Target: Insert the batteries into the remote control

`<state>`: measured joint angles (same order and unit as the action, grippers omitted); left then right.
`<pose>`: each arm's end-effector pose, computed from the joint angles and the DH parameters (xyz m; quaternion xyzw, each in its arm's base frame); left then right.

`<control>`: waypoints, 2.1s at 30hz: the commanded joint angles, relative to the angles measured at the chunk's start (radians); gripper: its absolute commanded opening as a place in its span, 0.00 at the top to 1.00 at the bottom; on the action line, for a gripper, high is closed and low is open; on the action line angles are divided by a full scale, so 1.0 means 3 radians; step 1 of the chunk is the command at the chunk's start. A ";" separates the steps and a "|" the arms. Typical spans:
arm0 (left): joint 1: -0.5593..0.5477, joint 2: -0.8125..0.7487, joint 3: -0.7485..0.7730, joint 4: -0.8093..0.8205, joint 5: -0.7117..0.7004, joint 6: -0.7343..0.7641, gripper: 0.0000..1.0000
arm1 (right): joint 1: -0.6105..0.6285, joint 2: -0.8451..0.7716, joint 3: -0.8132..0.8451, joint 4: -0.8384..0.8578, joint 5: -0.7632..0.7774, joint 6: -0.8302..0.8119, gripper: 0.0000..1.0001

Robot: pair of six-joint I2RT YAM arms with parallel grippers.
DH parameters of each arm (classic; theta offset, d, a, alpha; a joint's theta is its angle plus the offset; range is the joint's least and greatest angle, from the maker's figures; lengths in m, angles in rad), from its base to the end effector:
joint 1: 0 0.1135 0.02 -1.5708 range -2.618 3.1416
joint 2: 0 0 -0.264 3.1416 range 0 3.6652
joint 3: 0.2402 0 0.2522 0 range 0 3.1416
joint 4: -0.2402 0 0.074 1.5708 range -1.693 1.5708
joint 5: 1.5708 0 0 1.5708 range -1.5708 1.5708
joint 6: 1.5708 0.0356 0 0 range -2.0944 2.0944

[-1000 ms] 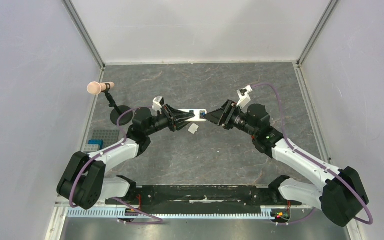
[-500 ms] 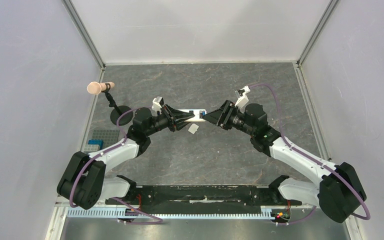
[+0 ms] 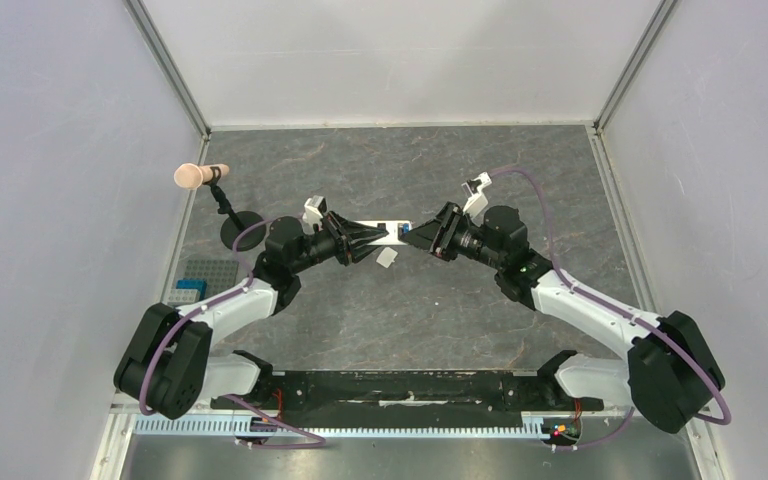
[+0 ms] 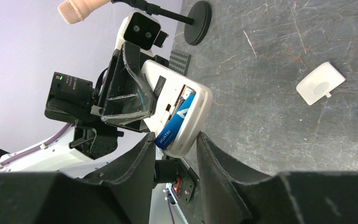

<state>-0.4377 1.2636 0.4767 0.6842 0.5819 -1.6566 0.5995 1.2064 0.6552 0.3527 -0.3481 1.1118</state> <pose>0.2261 -0.1274 0.2234 -0.2496 0.6932 -0.6622 0.1364 0.2172 0.1631 0.2618 0.0869 0.7649 0.5590 0.3080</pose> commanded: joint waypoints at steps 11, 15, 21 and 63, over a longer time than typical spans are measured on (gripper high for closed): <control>0.0006 -0.0211 0.0010 0.0348 0.0462 0.0099 0.98 | -0.0085 0.0138 -0.0032 0.0435 -0.0299 0.0276 0.64; 0.0004 -0.0198 0.0066 0.0301 0.0625 0.0308 0.98 | -0.0129 0.0170 -0.0024 0.0587 -0.0493 0.0358 0.65; 0.0006 -0.0173 0.0188 0.0092 0.0895 0.0752 0.98 | -0.0178 0.0204 -0.0079 0.0794 -0.0696 0.0505 0.63; 0.0057 -0.0144 0.0825 -0.1340 0.1725 0.2366 0.98 | -0.0351 0.0206 0.0545 -0.0864 -0.2107 -0.1742 0.29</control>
<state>-0.4248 1.2430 0.6567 0.3779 1.0256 -1.0821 0.4988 1.2968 0.7692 0.2340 -0.8875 0.7948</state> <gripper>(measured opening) 0.278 0.709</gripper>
